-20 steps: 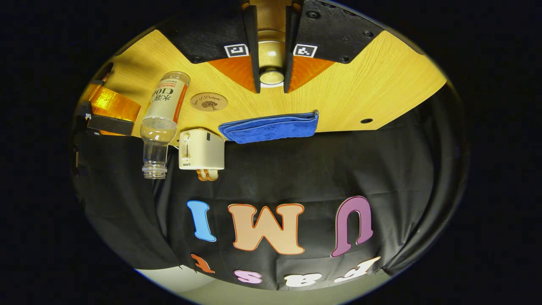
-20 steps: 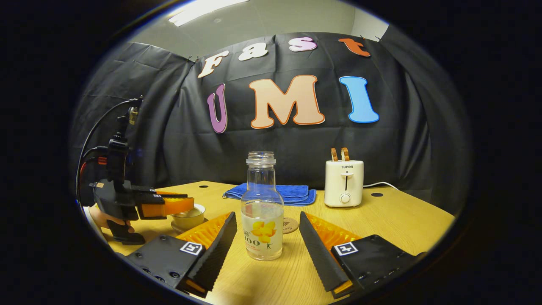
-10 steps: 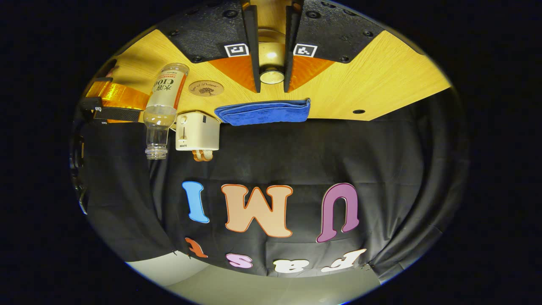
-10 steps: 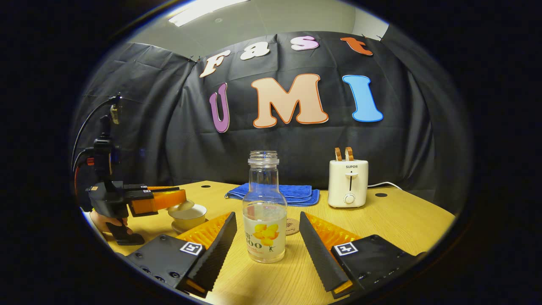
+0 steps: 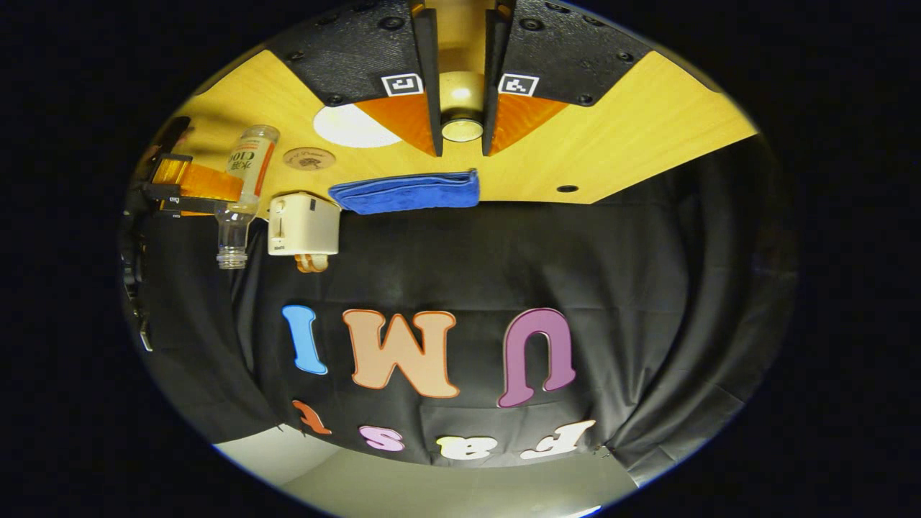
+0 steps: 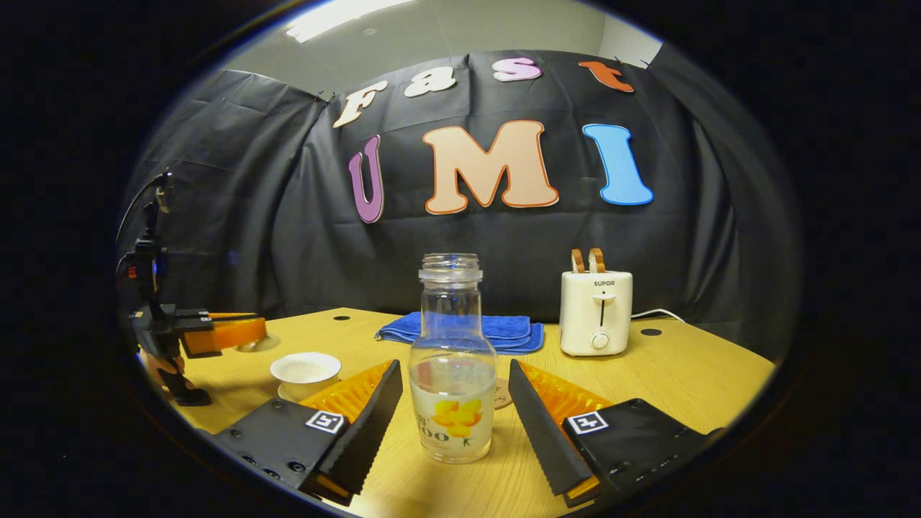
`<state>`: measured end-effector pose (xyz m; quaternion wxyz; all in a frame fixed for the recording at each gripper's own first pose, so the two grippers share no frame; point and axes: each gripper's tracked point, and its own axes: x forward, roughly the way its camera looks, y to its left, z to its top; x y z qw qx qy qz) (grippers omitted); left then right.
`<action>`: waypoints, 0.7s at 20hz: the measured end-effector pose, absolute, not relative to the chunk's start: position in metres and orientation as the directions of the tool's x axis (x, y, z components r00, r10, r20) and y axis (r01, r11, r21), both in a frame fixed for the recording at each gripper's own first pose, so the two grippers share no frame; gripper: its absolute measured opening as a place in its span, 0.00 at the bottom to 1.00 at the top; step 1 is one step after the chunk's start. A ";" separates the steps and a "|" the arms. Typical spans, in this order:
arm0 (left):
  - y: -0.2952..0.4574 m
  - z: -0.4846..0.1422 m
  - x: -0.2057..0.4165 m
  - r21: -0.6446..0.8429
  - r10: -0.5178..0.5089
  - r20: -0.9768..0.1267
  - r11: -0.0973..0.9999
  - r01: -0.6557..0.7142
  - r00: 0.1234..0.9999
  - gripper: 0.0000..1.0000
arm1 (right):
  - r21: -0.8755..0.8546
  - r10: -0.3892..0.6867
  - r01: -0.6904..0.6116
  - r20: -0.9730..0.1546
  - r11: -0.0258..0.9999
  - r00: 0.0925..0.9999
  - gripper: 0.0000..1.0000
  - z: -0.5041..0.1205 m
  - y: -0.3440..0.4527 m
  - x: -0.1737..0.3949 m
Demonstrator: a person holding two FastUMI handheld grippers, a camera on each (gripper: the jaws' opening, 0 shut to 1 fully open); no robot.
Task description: Open the teacup lid with one hand, grasp the water bottle and pour water into the teacup with the other hand; after pouring, place the water bottle on the coaster and then close the teacup lid.
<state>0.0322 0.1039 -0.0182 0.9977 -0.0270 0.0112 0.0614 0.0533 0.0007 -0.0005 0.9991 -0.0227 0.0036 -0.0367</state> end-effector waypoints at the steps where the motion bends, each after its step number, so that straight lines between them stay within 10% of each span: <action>1: 0.118 -0.019 0.028 -0.055 0.147 -0.025 0.987 -0.148 0.989 0.23 | -0.046 -0.075 0.074 -0.007 0.996 0.997 0.92 -0.001 0.002 0.057; 10: 0.187 -0.023 -0.005 -0.048 0.287 -0.032 0.956 -0.288 0.957 0.23 | -0.055 -0.100 0.094 -0.122 0.994 0.987 0.96 -0.019 0.005 0.077; 14: 0.188 -0.024 -0.006 -0.047 0.294 -0.034 0.954 -0.295 0.955 0.23 | -0.067 -0.108 0.099 -0.139 0.993 0.984 0.81 -0.020 0.005 0.078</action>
